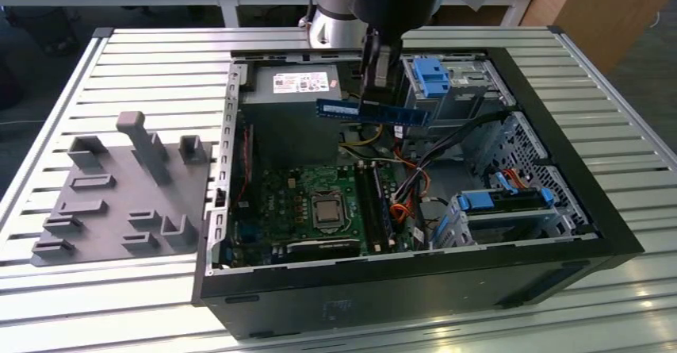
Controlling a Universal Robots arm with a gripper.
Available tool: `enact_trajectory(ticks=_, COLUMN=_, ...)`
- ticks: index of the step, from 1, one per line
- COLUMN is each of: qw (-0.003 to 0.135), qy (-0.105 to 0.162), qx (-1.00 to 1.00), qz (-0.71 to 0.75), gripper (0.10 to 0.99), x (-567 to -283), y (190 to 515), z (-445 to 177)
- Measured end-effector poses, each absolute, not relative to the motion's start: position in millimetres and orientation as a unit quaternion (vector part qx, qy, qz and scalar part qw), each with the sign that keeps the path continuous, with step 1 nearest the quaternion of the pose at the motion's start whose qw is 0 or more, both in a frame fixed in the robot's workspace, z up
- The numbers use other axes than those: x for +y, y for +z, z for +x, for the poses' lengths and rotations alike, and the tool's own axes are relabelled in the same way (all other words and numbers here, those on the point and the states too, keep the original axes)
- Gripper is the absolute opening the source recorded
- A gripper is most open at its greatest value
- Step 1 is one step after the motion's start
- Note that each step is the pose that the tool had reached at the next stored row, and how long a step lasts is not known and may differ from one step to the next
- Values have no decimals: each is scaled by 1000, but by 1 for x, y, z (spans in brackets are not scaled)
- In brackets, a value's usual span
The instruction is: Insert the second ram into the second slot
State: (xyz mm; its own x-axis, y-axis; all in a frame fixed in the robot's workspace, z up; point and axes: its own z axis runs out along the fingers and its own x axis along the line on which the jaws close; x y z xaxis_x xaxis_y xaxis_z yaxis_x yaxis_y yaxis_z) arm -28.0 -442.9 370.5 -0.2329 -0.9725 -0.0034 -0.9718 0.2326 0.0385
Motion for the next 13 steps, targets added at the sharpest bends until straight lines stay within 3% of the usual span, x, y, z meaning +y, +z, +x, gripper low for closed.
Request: enact_trajectory(ticks=13, qw=10, qy=-17, qx=-805, qz=593, gripper=137, x=-443, y=371, z=-28)
